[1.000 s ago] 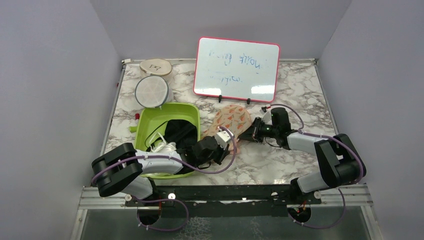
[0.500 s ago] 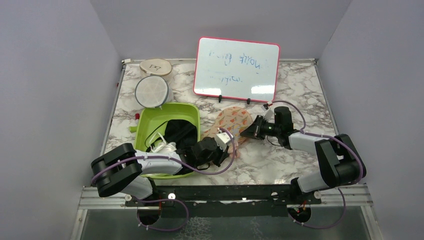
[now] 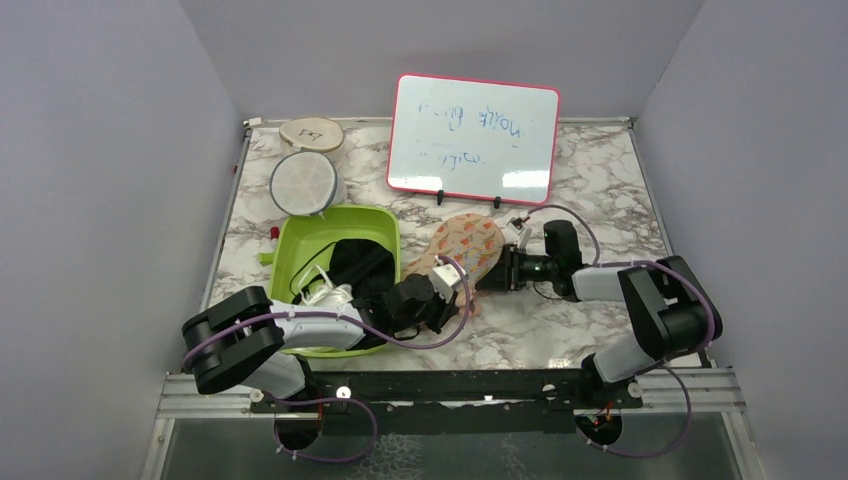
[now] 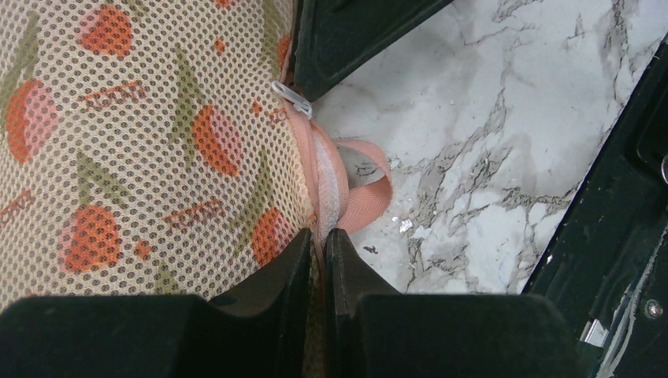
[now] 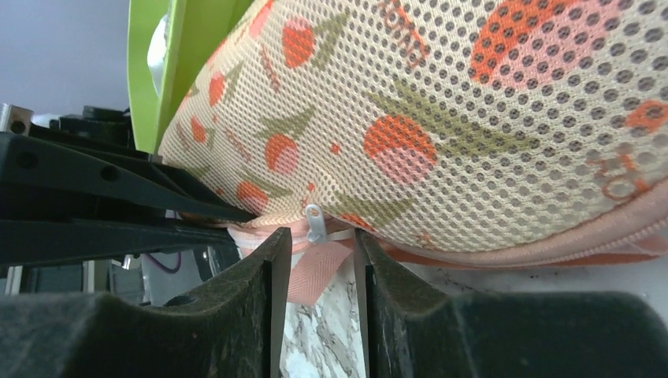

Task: Unzip the laundry bag and remove the bra
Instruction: Unzip the laundry bag at the center of the board.

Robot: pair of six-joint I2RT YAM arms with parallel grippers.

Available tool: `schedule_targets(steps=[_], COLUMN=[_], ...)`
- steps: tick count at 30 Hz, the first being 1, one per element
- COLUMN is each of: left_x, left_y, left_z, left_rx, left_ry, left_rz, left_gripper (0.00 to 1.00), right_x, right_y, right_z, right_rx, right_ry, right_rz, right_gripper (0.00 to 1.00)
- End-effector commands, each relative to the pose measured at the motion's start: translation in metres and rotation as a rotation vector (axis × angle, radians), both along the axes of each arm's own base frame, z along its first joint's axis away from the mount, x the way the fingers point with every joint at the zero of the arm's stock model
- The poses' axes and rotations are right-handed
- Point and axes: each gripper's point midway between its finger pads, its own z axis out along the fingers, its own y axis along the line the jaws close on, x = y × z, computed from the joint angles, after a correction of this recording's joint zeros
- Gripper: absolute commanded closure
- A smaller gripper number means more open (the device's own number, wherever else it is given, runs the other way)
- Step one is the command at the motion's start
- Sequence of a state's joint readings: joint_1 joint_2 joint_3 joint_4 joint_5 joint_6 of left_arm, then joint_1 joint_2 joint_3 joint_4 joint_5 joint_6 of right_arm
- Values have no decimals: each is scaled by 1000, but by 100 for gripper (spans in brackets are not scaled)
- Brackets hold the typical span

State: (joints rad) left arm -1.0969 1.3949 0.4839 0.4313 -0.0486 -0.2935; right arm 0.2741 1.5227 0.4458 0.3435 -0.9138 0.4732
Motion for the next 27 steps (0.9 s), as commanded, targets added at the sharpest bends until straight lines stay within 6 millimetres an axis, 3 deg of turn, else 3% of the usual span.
schedule_targets(steps=[1,10,17,27], left_x=[-3,-4,-6,-7], left_y=[-5,-6,-8,-9], left_z=[11,9,8,7], left_rx=[-35,-33,-38,-45], left_ry=[6,14,31,40], left_rz=[-11,-15,-21,-22], left_gripper=[100,100,100,100], right_x=[-7,-13,1,1], right_y=[12,17,17,18], right_z=[10,7,5,1], right_rx=[126,194,164,161], right_ry=[-22,27,26,48], right_rz=[85,105,36,48], right_gripper=[66,74,74,89])
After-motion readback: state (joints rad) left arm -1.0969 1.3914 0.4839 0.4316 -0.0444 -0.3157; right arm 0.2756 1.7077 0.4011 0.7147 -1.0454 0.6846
